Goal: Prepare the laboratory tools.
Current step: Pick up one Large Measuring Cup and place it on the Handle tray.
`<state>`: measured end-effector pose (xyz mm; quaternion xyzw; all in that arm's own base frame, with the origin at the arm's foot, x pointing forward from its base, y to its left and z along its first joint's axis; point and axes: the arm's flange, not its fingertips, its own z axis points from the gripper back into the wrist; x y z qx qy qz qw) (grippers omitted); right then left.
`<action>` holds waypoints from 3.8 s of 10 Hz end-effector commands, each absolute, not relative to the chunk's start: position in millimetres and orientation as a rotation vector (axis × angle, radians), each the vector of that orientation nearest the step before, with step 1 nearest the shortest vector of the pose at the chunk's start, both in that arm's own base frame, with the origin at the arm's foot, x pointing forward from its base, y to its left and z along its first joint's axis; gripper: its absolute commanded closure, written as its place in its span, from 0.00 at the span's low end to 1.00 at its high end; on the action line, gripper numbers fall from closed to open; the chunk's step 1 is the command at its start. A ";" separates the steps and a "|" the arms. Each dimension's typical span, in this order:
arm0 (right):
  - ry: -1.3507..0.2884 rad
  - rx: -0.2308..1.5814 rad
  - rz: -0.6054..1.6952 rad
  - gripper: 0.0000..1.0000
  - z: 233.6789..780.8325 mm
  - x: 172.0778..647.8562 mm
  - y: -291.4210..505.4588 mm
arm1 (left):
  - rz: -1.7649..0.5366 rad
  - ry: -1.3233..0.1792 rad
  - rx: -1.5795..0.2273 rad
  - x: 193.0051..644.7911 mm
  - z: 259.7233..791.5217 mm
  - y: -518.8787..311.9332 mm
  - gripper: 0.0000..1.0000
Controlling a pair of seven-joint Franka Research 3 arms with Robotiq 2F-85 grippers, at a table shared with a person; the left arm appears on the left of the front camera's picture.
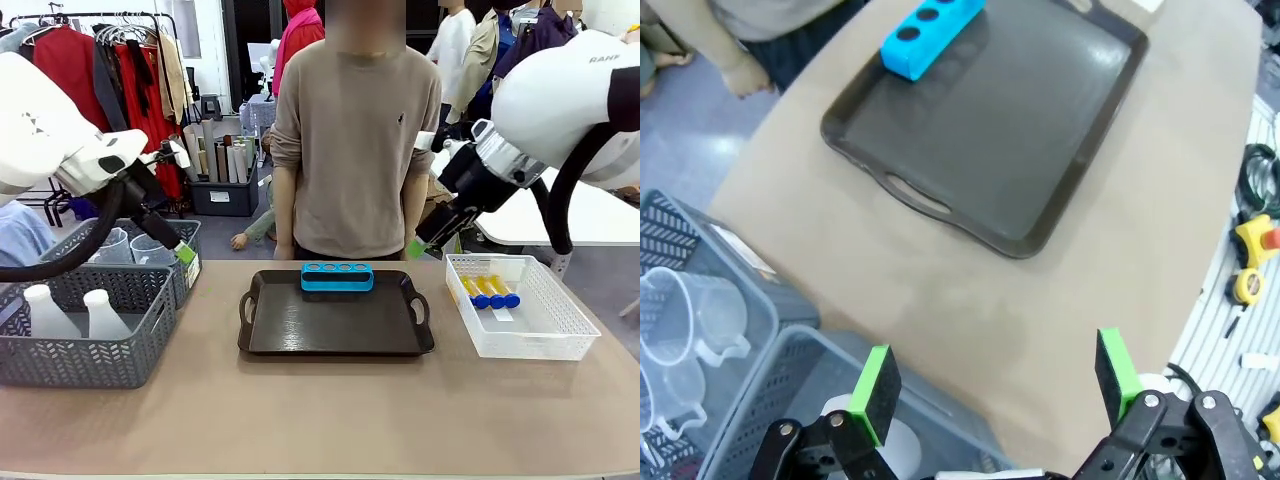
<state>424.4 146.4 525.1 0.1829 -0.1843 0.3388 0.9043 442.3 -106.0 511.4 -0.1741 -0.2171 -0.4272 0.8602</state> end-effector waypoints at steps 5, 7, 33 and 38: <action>-0.381 0.378 0.700 0.00 525.1 424.4 146.4 | -0.897 -0.456 -0.365 442.3 511.4 -106.0 0.00; -0.295 0.499 0.766 0.00 541.4 424.7 154.0 | -0.929 -0.484 -0.365 439.9 530.2 -107.2 0.00; -0.778 0.450 1.055 0.00 736.7 467.8 41.7 | -0.964 -0.796 -0.336 491.4 727.6 -9.9 0.00; -0.835 0.448 1.008 0.00 743.6 466.8 20.8 | -0.963 -0.805 -0.329 484.2 730.2 0.8 0.00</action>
